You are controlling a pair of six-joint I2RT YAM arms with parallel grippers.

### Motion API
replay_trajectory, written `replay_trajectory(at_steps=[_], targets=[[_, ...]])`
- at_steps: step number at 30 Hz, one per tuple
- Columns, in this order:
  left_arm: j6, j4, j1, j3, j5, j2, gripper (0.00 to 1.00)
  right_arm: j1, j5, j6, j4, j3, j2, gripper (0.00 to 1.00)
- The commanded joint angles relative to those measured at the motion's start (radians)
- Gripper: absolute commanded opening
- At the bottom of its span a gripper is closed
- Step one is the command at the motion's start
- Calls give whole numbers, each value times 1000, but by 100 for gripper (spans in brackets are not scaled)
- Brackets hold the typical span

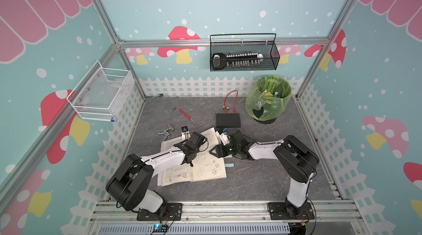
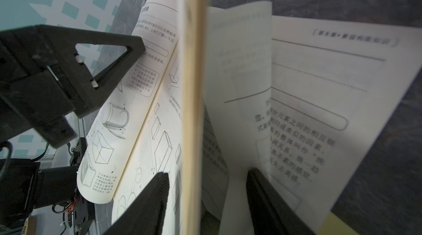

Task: Peel off the used sticky note
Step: Turn the page of the book at the center of the board.

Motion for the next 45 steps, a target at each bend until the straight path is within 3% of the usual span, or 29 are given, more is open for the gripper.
replay_trajectory(at_steps=[1,12,19,22,28,37,45], targets=[[-12,-35,18,8,-6,11,0,9,-6,0,-63,-29,-11,62],[-54,-46,61,28,91,72,0,8,50,119,42,-104,-90,42],[-70,-38,61,44,115,108,0,8,-10,181,153,-107,-22,17],[-65,-35,61,46,118,112,0,8,-24,203,184,-107,0,0],[-64,-7,45,51,162,152,0,-1,39,191,144,-134,-62,0],[-98,26,-98,162,229,301,0,-59,166,113,-11,-198,-252,0],[-99,27,-139,228,266,345,0,-98,198,63,-87,-211,-341,0]])
